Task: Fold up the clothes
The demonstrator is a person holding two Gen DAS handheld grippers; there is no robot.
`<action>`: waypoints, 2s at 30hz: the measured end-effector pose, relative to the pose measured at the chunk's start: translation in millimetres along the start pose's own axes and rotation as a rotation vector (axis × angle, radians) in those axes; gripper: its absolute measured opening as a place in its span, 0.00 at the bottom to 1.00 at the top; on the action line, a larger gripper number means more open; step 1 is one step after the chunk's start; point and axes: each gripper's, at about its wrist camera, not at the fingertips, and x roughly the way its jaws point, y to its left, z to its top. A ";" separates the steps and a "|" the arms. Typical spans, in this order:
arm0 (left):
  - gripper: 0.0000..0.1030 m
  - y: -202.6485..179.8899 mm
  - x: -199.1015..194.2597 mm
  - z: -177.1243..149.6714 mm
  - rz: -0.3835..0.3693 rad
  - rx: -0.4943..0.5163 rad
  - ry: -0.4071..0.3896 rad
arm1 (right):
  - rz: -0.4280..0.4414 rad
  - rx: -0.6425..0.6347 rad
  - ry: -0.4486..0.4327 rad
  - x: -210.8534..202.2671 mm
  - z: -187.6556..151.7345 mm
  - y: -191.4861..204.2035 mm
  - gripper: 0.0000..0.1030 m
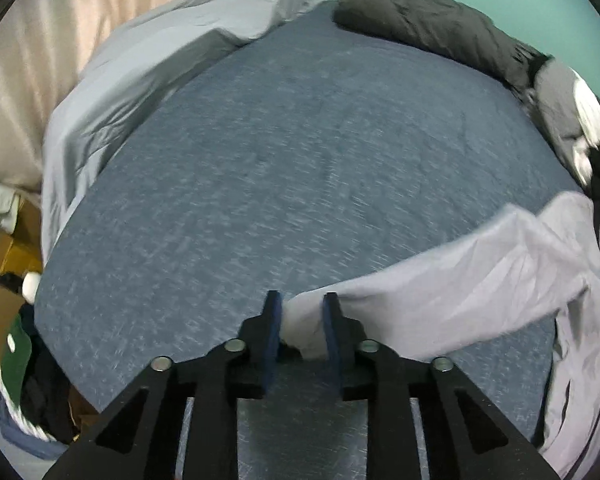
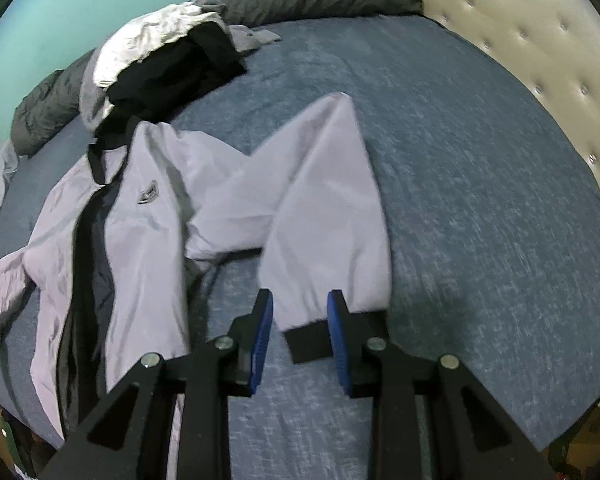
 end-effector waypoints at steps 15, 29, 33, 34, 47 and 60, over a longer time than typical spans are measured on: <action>0.41 -54.8 -16.6 -34.4 -0.140 0.100 -0.026 | 0.037 0.149 0.091 51.1 -28.0 -45.6 0.54; 0.50 -209.5 -26.6 -137.4 -0.442 0.327 0.167 | 0.250 0.039 0.179 61.4 -69.2 27.8 0.54; 0.50 -248.0 -18.9 -171.6 -0.505 0.404 0.250 | 0.354 -0.019 0.219 58.2 -87.5 62.5 0.54; 0.50 -255.0 -16.8 -180.2 -0.513 0.422 0.269 | 0.368 -0.034 0.235 58.5 -92.9 68.9 0.54; 0.54 -290.1 1.1 -241.3 -0.568 0.454 0.388 | 0.409 -0.100 0.368 75.6 -150.7 99.4 0.49; 0.06 -311.3 -63.0 -259.5 -0.626 0.549 0.291 | 0.444 -0.103 0.266 35.1 -147.2 93.3 0.03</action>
